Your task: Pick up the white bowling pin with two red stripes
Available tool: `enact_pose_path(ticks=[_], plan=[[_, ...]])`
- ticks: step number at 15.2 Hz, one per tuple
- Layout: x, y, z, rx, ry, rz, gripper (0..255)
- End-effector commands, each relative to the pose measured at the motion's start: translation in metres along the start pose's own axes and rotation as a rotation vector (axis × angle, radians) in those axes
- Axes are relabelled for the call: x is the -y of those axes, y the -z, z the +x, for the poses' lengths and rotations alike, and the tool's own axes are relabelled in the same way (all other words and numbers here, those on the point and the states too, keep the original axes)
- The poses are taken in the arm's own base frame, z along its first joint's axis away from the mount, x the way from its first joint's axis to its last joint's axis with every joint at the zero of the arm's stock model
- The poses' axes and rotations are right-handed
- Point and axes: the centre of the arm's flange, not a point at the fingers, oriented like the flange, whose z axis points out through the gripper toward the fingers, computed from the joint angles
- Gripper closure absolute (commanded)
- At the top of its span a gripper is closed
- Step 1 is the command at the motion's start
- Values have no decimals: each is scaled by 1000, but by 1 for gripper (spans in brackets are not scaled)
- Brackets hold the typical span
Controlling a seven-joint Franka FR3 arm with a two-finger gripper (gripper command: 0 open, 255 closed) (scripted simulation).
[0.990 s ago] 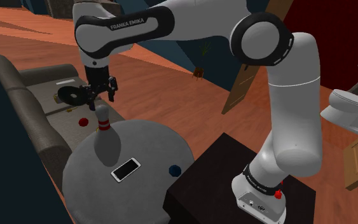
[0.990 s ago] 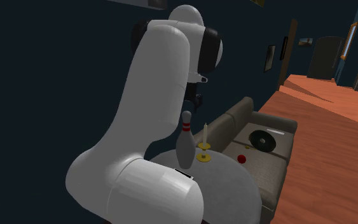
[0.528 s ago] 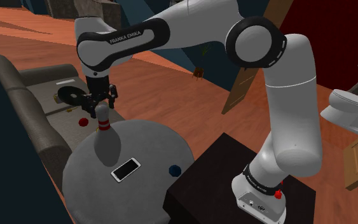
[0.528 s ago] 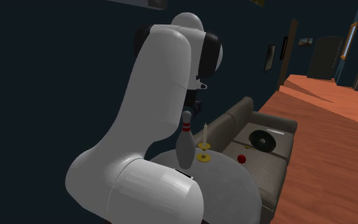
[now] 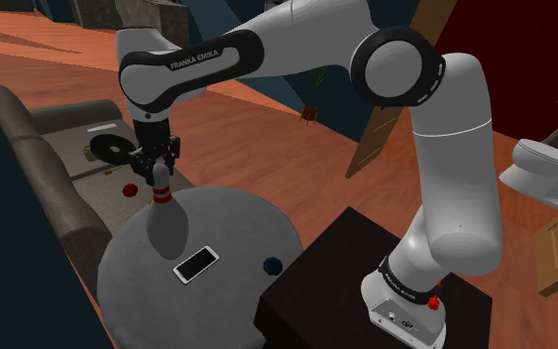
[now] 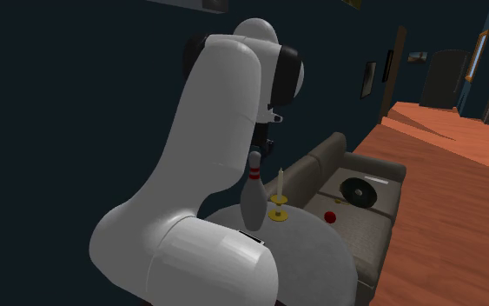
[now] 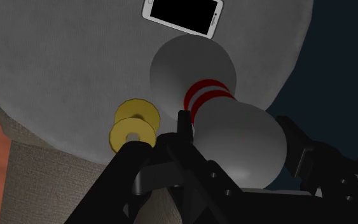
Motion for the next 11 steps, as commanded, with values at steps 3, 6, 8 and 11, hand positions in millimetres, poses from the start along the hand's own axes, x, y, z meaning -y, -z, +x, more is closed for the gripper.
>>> enact_pose_path(ticks=[3, 6, 8, 11], plan=[[-1, -1, 0, 1, 1, 1, 255], [1, 15, -2, 1, 1, 1, 255], [2, 25, -3, 1, 1, 1, 255], [3, 41, -5, 1, 1, 1, 255]])
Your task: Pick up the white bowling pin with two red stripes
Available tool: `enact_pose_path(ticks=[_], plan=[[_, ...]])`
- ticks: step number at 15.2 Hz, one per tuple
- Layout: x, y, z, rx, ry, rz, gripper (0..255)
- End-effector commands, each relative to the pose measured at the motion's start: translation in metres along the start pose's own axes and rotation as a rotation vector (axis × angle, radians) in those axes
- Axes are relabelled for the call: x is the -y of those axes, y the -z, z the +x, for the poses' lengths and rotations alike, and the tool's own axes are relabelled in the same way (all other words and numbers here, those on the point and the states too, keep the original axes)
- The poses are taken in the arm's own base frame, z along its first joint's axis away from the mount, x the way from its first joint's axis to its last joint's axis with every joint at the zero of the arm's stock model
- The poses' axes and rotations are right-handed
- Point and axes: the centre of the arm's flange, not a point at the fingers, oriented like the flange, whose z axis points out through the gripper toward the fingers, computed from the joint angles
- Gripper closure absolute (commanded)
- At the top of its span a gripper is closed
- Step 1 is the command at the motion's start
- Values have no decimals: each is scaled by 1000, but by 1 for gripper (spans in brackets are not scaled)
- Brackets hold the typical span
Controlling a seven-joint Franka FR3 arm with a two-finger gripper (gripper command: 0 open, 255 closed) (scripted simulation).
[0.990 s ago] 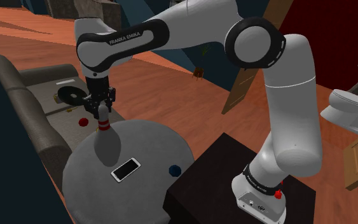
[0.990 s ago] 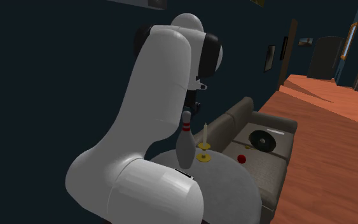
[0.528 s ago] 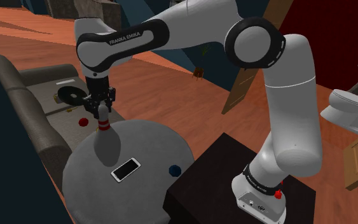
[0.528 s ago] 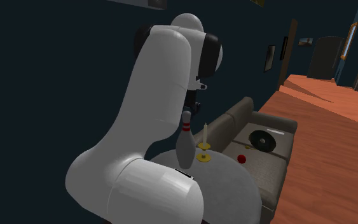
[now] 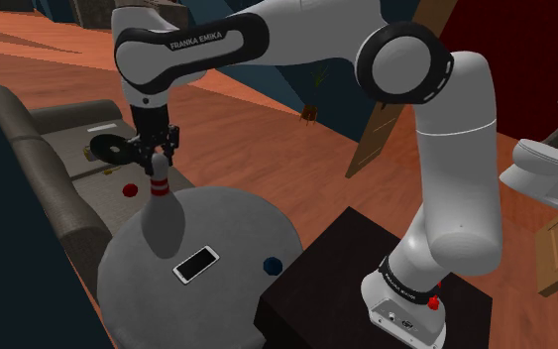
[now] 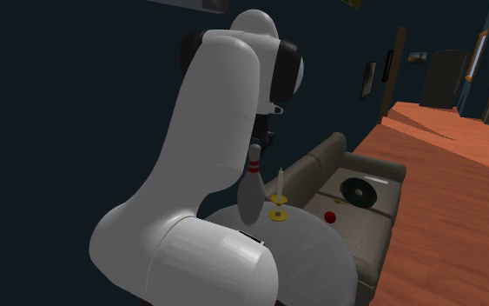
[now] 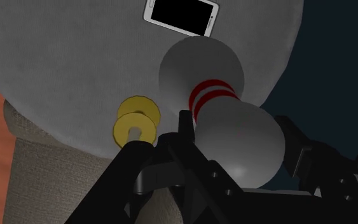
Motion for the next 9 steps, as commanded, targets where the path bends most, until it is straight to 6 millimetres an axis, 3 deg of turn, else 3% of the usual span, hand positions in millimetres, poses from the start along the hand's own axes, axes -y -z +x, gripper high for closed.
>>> enact_pose_path(ticks=[1, 7, 9], plan=[[1, 13, -1, -3, 0, 1, 255], [4, 44, -5, -3, 0, 1, 255], [4, 45, -5, -3, 0, 1, 255]])
